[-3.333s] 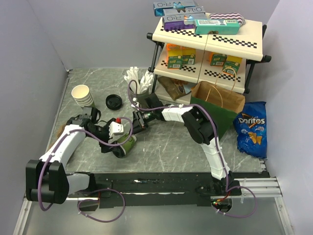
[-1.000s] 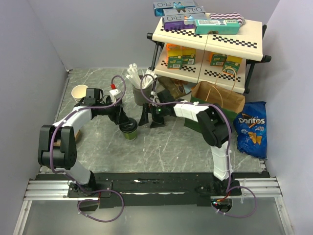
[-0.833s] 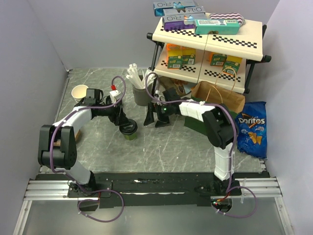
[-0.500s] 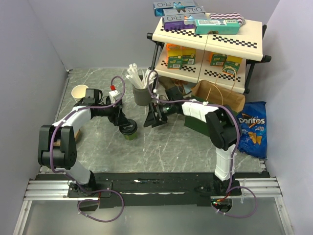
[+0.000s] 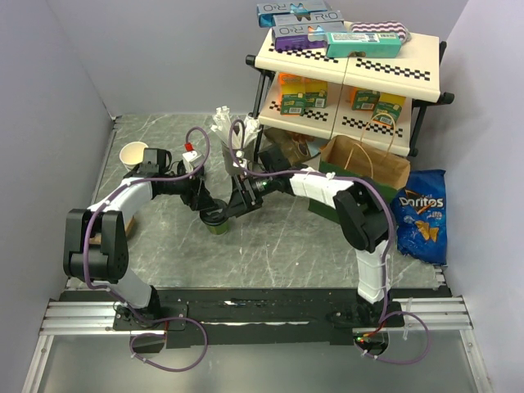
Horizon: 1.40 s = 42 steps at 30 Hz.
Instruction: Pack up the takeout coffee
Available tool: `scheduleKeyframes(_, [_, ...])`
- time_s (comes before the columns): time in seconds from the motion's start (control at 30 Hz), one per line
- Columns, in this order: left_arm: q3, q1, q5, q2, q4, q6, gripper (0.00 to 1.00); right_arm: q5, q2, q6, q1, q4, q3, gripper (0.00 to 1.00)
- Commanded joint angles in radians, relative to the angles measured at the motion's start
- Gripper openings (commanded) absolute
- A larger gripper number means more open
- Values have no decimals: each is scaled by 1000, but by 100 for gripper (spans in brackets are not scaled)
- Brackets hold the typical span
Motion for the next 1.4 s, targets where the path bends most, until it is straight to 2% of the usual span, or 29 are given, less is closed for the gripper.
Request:
scheduleKeyframes(0.0, [-5,4,-9,-9,-3,12,80,-18,28,7,3,22,43,96])
scheduleKeyframes(0.2, [-1,4,-9,-1,-8,15,80,-31,64,33,4,45,55,88])
scheduleKeyframes(0.5, [-1,8,-7,10,-11,17,80,-20,105,51,4,40,78,85])
scheduleKeyframes(0.8, [-11,10,-1,20,-16,21,80,-8,140,160,-3,56,37,85])
scheduleKeyframes(1.0, [-24,10,-29,36,6,2,79,34,160,162,-16,0,17,85])
scheduleKeyframes(1.37, [-30,25,-46,88,38,-31,78,63,179,116,-23,-62,-22,77])
